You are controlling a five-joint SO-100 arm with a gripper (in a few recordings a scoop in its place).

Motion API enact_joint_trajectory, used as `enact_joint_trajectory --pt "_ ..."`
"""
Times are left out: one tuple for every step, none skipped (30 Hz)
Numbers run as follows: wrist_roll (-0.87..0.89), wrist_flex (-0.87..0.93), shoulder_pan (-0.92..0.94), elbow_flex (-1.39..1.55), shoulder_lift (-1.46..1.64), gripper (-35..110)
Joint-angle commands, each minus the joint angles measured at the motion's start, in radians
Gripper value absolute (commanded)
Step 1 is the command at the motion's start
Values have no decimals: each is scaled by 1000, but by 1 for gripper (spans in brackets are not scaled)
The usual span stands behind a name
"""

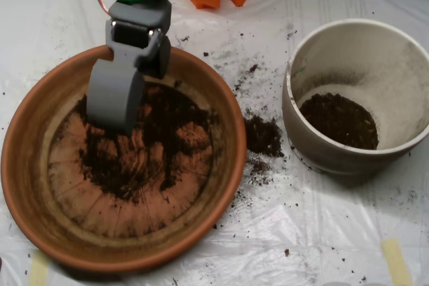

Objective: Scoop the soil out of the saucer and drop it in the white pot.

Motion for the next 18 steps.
enact_joint_trajectory --pt "-14 -43 17 20 55 49" --pt "-14 -51 17 25 41 49" --pt "-12 -58 18 25 23 49" --pt "-11 -64 21 23 3 50" --pt "-11 -66 21 18 -17 50" --pt "-11 -67 21 14 -32 50" --pt "-11 -71 23 12 -44 51" --pt "-9 -71 26 12 -55 51" --pt "-9 -71 28 11 -67 51" --pt "-9 -72 28 9 -78 51" --pt "-8 -75 32 9 -86 51" --pt "-5 -75 37 5 -94 51" --pt "-2 -74 44 -5 -104 51" --pt "3 -71 51 -12 -117 51" --pt "6 -72 60 -15 -129 51" --pt "9 -80 69 -17 -141 51" --pt "14 -81 75 -21 -161 50" --pt "21 -84 84 -29 -179 49"
